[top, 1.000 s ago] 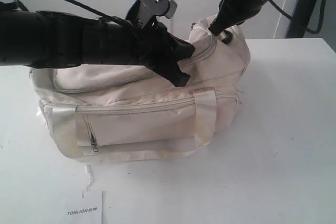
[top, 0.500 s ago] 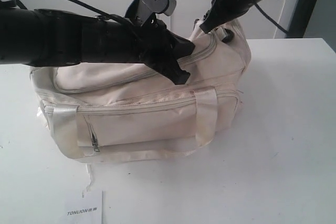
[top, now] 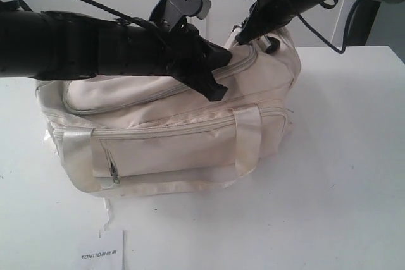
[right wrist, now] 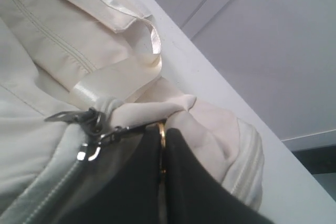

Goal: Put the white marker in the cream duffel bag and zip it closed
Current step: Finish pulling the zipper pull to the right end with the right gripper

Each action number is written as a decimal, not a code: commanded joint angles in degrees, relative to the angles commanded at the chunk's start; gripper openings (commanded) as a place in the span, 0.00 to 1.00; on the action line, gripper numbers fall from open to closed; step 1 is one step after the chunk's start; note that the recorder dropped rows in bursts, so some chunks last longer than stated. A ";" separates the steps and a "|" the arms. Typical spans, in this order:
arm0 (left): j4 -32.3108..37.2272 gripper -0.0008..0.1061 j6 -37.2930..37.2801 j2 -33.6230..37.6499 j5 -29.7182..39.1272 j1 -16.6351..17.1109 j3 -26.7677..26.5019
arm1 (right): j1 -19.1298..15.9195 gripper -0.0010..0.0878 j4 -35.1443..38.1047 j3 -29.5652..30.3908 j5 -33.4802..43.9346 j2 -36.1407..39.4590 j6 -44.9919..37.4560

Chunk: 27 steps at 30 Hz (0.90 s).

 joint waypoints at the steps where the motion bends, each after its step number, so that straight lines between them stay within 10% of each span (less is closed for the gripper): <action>1: 0.00 0.01 -0.27 0.00 0.00 0.00 0.00 | 0.00 0.01 0.00 0.00 -0.18 0.00 0.00; 12: 0.00 0.02 -2.36 0.00 1.46 0.00 0.00 | 0.00 0.01 0.00 0.00 -1.12 0.00 0.00; 27: 0.00 0.37 -2.51 0.00 1.56 0.00 0.00 | 0.00 0.02 0.00 0.00 -6.48 0.00 2.63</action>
